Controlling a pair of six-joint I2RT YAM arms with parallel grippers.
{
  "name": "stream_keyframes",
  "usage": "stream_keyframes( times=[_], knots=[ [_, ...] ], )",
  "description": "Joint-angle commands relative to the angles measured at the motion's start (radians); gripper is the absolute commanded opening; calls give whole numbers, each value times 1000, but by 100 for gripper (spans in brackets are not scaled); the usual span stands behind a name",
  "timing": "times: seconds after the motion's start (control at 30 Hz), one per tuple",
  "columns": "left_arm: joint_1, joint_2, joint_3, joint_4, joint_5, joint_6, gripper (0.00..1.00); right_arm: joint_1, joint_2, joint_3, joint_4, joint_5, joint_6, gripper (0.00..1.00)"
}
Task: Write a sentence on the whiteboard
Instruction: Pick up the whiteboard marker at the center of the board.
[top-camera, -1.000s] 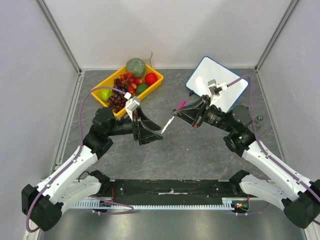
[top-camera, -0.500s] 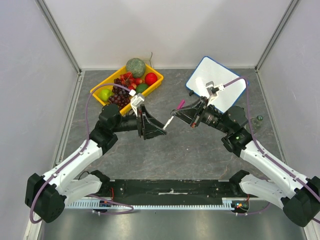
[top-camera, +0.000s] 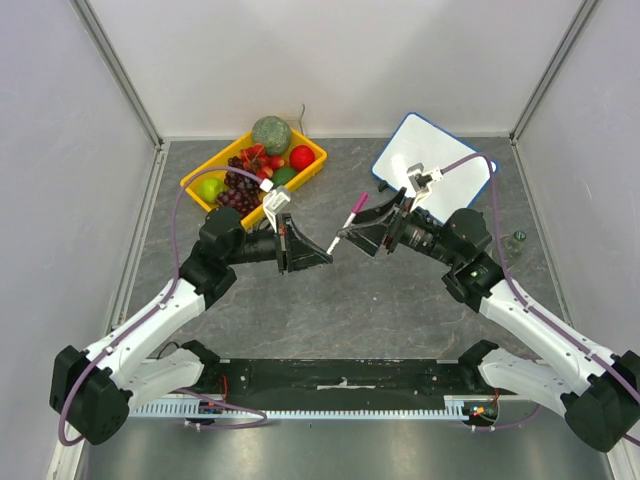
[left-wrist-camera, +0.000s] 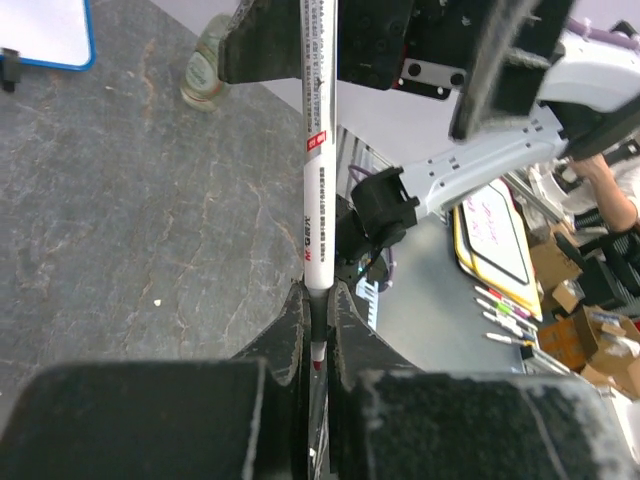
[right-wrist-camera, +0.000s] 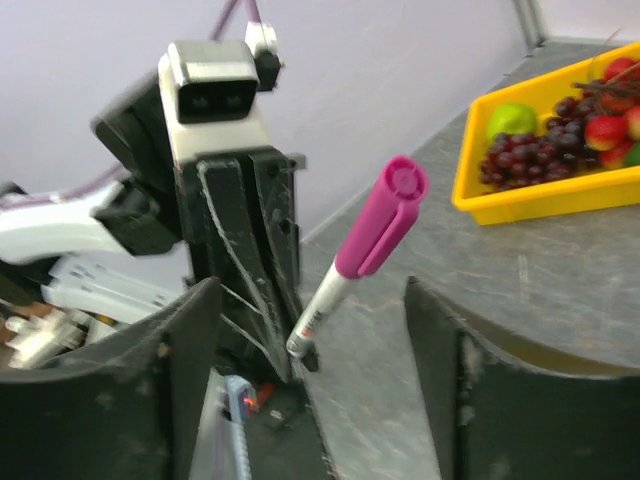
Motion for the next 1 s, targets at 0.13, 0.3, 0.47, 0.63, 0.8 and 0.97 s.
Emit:
stream_keyframes(
  times=[0.13,0.3,0.47,0.63,0.8,0.97],
  knots=[
    [5,-147,69,-218,-201,171,2,-32,-54,177,-328,41,-285,98],
    [7,-181,115,-342,-231,236,2,-154,-62,212,-385,-96,-291,98],
    [7,-127,202,-488,-142,272,2,-207,-41,223,-382,-245,-308,98],
    [5,-72,265,-583,-36,309,2,-240,-35,243,-385,-369,-349,98],
    [7,-41,310,-634,61,343,2,-278,5,252,-367,-495,-339,98],
    [7,2,349,-637,180,349,2,-270,47,142,109,-654,13,98]
  ],
)
